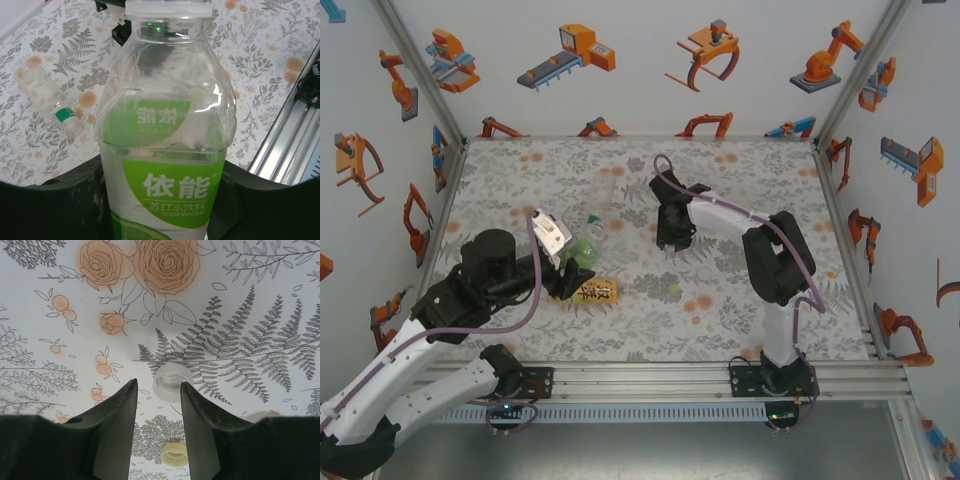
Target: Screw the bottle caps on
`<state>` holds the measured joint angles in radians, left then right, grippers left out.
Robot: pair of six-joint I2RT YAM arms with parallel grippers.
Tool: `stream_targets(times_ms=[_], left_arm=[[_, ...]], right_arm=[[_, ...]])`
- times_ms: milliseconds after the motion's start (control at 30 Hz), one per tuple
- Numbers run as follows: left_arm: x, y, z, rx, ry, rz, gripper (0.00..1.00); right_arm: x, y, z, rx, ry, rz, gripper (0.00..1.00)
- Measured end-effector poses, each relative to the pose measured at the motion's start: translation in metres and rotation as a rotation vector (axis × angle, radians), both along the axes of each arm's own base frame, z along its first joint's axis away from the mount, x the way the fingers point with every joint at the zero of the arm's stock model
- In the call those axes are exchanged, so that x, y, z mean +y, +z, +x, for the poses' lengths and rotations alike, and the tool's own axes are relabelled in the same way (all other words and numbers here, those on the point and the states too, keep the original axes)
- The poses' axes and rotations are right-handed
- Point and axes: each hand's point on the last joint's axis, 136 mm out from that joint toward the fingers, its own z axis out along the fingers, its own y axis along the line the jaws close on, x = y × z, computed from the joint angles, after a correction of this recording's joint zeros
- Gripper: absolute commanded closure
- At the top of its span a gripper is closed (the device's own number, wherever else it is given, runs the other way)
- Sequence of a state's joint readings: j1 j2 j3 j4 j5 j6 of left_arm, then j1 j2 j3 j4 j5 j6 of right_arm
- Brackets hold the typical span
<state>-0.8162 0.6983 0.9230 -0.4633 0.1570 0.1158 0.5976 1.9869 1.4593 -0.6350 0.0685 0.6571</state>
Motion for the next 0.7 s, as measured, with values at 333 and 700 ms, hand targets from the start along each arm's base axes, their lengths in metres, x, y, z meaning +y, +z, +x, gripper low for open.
stream_targets(times_ms=[333, 700], left_arm=[[0.000, -0.001, 0.000, 0.002, 0.000, 0.002, 1.00], [0.000, -0.001, 0.000, 0.002, 0.000, 0.002, 1.00]], right_arm=[[-0.006, -0.002, -0.001, 0.009, -0.011, -0.005, 0.58], [-0.009, -0.008, -0.006, 0.024, -0.010, -0.011, 0.58]])
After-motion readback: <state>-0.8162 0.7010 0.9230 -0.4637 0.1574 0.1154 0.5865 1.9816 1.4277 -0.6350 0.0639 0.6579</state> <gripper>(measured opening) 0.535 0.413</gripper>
